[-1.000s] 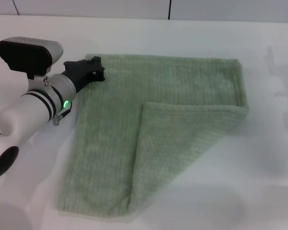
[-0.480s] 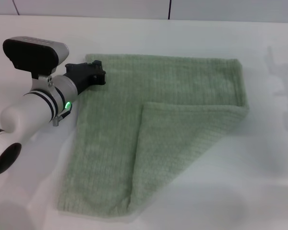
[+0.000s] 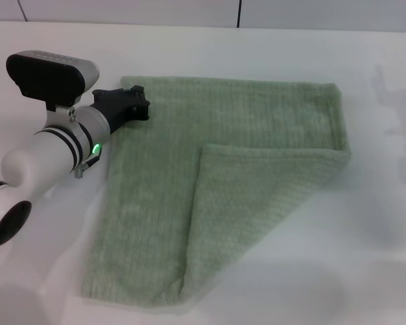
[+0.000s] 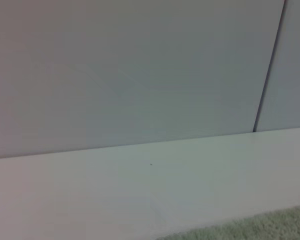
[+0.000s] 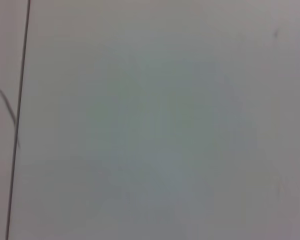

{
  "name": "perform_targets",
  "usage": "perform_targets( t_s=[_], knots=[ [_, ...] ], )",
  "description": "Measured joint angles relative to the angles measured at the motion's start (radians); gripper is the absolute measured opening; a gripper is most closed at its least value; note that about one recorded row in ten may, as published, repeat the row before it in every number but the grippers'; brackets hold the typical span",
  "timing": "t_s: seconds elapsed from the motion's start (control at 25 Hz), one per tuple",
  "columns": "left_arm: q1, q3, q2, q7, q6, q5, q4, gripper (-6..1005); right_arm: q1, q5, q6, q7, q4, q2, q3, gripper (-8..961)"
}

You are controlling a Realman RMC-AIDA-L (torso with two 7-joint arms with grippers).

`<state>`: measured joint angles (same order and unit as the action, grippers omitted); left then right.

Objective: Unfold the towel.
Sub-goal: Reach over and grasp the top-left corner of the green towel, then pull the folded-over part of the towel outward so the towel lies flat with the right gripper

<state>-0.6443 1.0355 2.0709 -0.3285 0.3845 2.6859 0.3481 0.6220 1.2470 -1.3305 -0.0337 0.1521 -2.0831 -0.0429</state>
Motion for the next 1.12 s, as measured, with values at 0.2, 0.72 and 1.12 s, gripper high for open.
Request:
perform_targets(
  t_s=[0.2,0.72,1.12],
  knots=[
    [-0.001,-0.002,0.0,0.0,-0.002,0.0,-0.008,-2,0.002,0.0,0.001,0.0,0.002,0.0,0.0,716],
    [-0.003,-0.003,0.0,0.0,-0.017,0.0,-0.011,-2,0.004,0.0,0.002,0.0,0.003,0.0,0.0,716],
    [0.0,-0.003,0.0,0.0,-0.011,0.0,-0.011,-2,-0.008,0.176,-0.081,-0.134,-0.003,0.004,0.002,715]
  ],
)
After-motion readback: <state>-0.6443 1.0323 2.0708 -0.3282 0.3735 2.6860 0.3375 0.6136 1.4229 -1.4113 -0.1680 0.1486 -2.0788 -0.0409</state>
